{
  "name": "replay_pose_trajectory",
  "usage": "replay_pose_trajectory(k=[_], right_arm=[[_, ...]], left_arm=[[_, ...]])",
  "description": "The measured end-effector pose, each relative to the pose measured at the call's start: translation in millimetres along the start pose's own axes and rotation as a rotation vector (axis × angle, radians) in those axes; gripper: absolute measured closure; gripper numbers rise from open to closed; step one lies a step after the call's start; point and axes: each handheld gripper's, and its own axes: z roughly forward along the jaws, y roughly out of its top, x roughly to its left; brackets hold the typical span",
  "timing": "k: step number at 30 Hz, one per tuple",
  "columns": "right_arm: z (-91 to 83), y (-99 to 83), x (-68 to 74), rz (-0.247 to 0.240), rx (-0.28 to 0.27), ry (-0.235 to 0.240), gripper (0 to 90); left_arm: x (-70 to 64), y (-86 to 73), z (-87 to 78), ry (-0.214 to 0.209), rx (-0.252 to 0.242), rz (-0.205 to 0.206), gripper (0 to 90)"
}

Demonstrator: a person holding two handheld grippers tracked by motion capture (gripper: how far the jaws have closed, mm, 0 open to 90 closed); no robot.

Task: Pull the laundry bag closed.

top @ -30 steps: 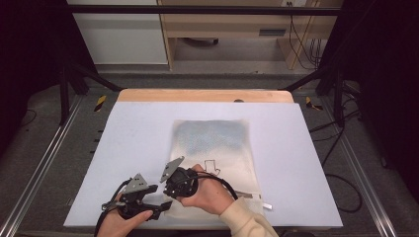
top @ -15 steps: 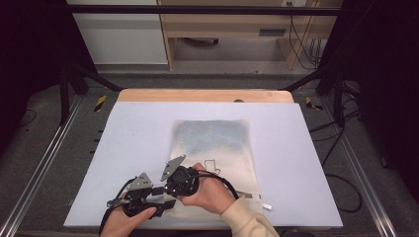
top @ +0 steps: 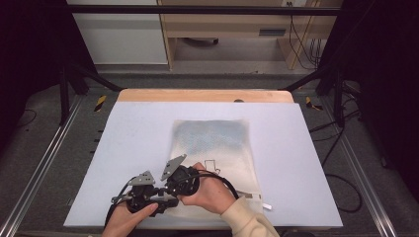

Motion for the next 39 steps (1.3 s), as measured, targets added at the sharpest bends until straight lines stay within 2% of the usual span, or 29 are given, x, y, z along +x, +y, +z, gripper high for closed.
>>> replay_pose_trajectory(k=[8, 13, 22, 31, 39], right_arm=[[-0.4, -0.2, -0.4, -0.003, -0.002, -0.001, 81.9], [-1.0, -0.5, -0.5, -0.005, -0.001, -0.001, 81.9], [-2.0, -1.6, -1.3, -0.003, 0.003, -0.005, 81.9], [-3.5, -2.8, -1.5, -0.002, 0.007, -0.008, 81.9], [-2.7, -6.2, -3.2, -0.006, 0.021, -0.011, 81.9]], left_arm=[[1.1, 1.1, 7.5, -0.022, 0.007, -0.006, 43.0], [3.0, 1.5, 8.5, -0.037, 0.007, -0.014, 46.1], [7.9, 1.2, 10.3, -0.053, 0.010, -0.042, 64.7], [8.8, 0.9, 8.4, -0.055, -0.004, -0.051, 68.2], [11.3, 0.4, 6.0, -0.055, -0.001, -0.053, 76.7]])
